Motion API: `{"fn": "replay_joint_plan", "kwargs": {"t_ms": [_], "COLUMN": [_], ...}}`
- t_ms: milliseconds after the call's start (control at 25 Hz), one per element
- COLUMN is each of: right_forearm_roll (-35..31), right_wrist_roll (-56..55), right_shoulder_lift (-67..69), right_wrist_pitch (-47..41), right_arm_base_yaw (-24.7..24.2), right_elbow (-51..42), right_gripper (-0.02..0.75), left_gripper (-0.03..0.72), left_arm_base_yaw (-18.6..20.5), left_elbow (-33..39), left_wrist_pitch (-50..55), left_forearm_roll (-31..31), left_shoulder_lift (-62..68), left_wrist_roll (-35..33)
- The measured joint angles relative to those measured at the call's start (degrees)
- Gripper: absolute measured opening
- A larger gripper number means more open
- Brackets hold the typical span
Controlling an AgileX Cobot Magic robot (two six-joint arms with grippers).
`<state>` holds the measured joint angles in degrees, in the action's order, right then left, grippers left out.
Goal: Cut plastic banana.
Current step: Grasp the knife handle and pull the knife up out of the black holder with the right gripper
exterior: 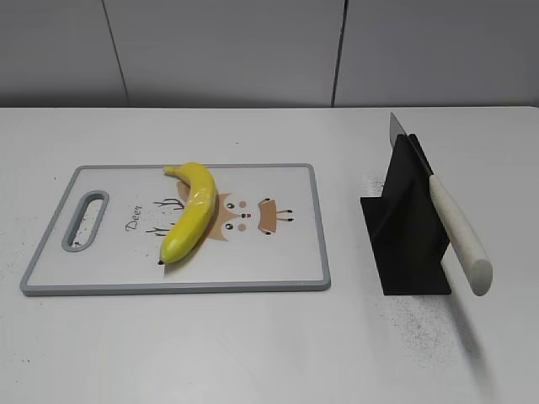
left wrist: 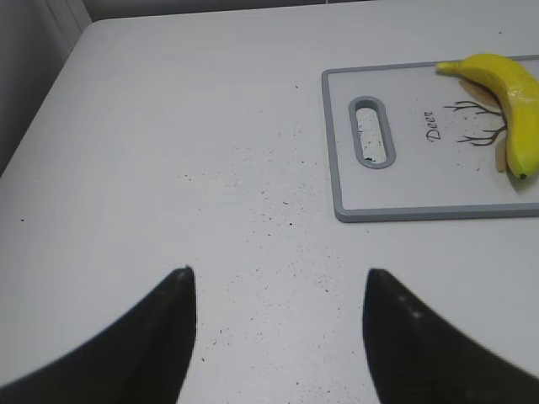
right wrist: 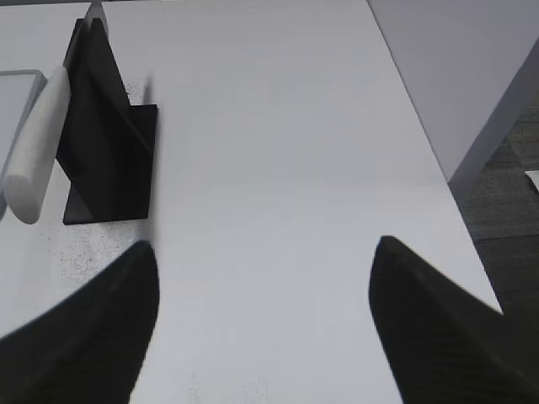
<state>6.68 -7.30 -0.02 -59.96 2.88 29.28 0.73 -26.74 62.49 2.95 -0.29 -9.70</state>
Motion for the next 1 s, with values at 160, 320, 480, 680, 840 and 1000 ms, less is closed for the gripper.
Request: {"fn": "replay_joint_plan", "kwargs": {"t_ms": [160,320,480,680,840,1000], "right_forearm_roll": [-0.1,-0.1,-0.1,-0.1,-2.7,-6.2], "right_wrist_roll": [1.2,2.0,2.2,1.1,0.9,0.8], "right_shoulder_lift": [4.4,12.6,22.7,35.6,44.4,50.2], "right_wrist_pitch": [0.1,-0.3,-1.6,-8.5,-9.3,-9.5], "right_arm_base_yaw": [0.0,0.0,0.0,0.0,0.0,2.0], "right_elbow": [1.7,6.0,12.2,19.3,23.0,23.6], "right_gripper": [0.589,0.589,0.589,0.589,0.589,0.589], "left_gripper": [0.585,0.583,0.576,0.575,0.569,0.554], "left_arm_base_yaw": [0.0,0.0,0.0,0.0,0.0,0.0], "left_elbow": [0.0,0.0,0.0,0.0,0.0,0.0], "left_wrist_pitch": [0.0,0.0,0.0,0.0,0.0,0.0], "left_forearm_roll": [0.0,0.0,0.0,0.0,0.0,0.0], "left_shoulder_lift": [0.0,0.0,0.0,0.0,0.0,0.0], "left_wrist_roll": [0.0,0.0,0.0,0.0,0.0,0.0]}}
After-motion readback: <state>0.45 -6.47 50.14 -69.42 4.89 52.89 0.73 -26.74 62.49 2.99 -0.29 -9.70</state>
